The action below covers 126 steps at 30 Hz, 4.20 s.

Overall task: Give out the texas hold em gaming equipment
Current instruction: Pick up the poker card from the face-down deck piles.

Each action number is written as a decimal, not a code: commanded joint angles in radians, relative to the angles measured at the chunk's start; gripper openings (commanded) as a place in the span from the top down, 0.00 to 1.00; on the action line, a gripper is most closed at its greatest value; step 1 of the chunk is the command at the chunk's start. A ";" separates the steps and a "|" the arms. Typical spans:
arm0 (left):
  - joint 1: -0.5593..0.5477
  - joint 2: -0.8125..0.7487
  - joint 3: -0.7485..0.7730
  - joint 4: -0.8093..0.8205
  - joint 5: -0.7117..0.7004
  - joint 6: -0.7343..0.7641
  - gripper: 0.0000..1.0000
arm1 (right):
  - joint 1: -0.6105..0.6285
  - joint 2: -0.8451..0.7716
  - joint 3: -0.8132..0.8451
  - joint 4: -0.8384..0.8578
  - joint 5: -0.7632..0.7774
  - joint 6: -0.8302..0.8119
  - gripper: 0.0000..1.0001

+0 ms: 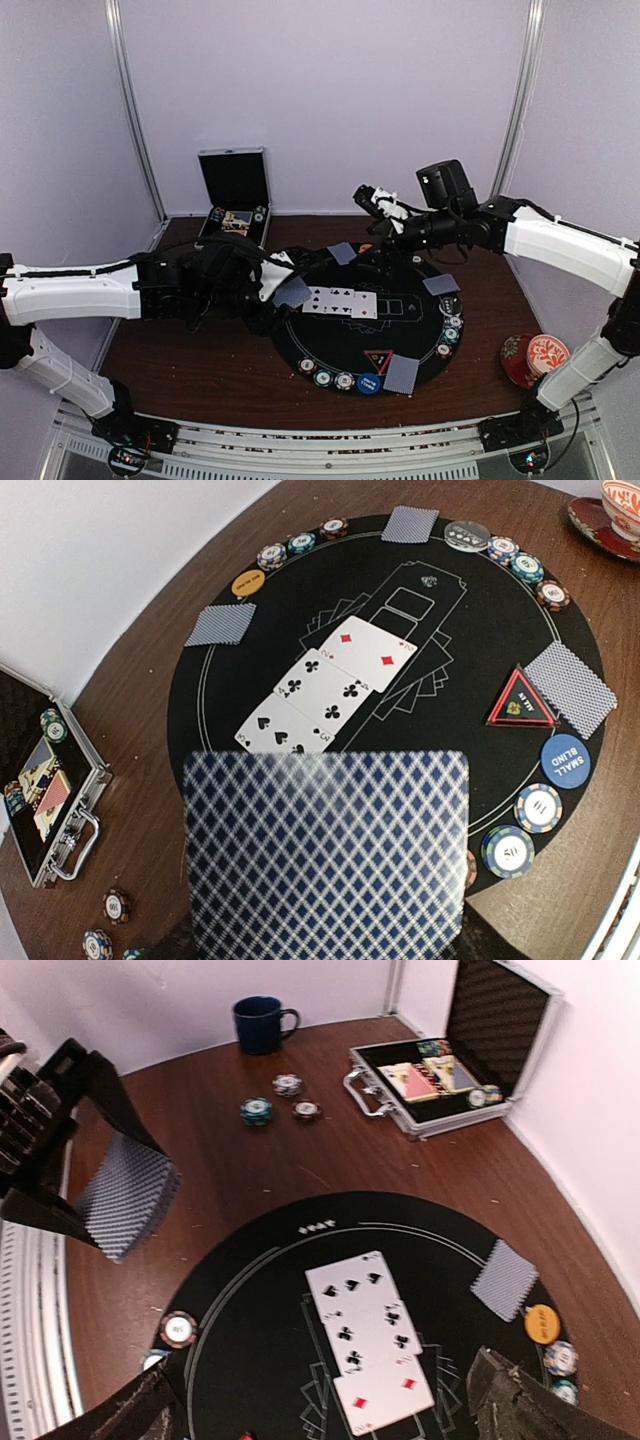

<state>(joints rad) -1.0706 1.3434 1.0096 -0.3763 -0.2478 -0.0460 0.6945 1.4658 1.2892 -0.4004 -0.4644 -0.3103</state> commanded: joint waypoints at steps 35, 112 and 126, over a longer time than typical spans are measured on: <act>-0.002 0.007 0.010 0.053 0.001 0.017 0.35 | 0.119 0.502 0.321 0.122 -0.419 0.474 0.28; -0.002 0.022 0.008 0.053 0.006 0.020 0.38 | 0.127 0.576 0.388 -0.014 -0.609 0.460 0.46; -0.002 0.021 0.006 0.054 0.005 0.021 0.37 | 0.059 0.533 0.351 -0.064 -0.538 0.414 0.71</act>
<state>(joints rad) -1.0695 1.3693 1.0077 -0.3912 -0.2501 -0.0311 0.7872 2.0331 1.6512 -0.4225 -1.0664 0.1482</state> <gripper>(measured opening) 0.635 0.304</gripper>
